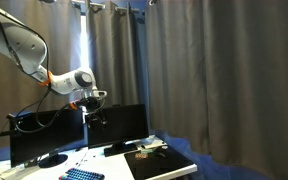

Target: Press a key on the keyboard

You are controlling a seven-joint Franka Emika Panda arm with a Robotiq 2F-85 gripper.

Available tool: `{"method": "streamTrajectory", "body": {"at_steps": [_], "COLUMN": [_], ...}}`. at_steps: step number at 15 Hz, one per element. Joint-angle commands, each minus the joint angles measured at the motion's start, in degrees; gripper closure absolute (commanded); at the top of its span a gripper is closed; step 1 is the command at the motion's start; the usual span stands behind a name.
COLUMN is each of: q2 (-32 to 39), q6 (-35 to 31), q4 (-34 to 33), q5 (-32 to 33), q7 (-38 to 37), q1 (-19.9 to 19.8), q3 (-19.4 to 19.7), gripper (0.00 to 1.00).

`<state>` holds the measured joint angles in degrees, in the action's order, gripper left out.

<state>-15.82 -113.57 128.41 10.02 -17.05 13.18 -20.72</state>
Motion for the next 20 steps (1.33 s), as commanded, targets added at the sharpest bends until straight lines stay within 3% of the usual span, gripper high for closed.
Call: {"method": "streamTrajectory", "body": {"at_steps": [1,7,10,11,20], "q2": [8.5,20.1,24.8,21.4,26.5], "q6": [-4.0,-7.5,-6.0,-7.3,-9.6], "q4": [-5.1,-10.7,-13.7,-10.4,-13.2], "q5": [-0.8,-0.7,-0.2,0.0,-0.7], "q7": [4.4,14.5,19.5,16.3,19.7], "q1": [3.7,9.1,10.9,10.7,12.1], "q3": [-2.1,-4.2,-4.6,-3.9,-4.7], "gripper": [0.00,0.00,0.00,0.00,0.00]}}
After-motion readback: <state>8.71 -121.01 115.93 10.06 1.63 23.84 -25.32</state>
